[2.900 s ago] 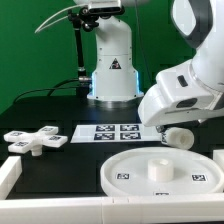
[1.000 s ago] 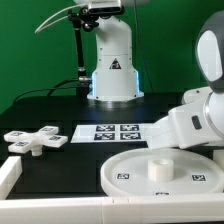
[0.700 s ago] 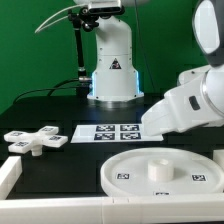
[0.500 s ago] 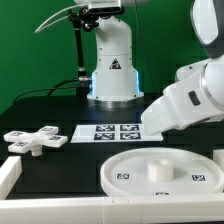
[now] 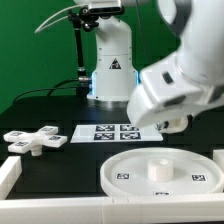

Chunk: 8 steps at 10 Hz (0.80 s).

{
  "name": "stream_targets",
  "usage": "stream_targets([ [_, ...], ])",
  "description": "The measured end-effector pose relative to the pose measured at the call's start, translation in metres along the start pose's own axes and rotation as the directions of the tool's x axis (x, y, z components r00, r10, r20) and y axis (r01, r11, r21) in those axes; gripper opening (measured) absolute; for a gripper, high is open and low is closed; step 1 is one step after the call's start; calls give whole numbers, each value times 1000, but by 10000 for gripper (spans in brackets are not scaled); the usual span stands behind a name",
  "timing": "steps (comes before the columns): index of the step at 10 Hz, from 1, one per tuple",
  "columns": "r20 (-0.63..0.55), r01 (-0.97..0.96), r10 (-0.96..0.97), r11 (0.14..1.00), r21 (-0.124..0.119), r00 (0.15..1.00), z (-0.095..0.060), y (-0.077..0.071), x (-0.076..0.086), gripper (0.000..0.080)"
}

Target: Assemble round table

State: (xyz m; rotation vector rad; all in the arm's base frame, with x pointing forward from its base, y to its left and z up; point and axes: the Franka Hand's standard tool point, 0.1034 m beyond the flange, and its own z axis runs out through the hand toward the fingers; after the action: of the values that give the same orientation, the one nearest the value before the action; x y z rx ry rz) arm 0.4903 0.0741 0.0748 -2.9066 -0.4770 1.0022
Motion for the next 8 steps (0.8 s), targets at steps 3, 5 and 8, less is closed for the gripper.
stream_targets([
  [3,-242,32,-40,999,-37,970,-13,9,5,409],
  [5,-337,14,-30,999,-50,941,-16,13,4,409],
  [8,-455,-20,-9,998,-60,891,-53,19,-12,409],
])
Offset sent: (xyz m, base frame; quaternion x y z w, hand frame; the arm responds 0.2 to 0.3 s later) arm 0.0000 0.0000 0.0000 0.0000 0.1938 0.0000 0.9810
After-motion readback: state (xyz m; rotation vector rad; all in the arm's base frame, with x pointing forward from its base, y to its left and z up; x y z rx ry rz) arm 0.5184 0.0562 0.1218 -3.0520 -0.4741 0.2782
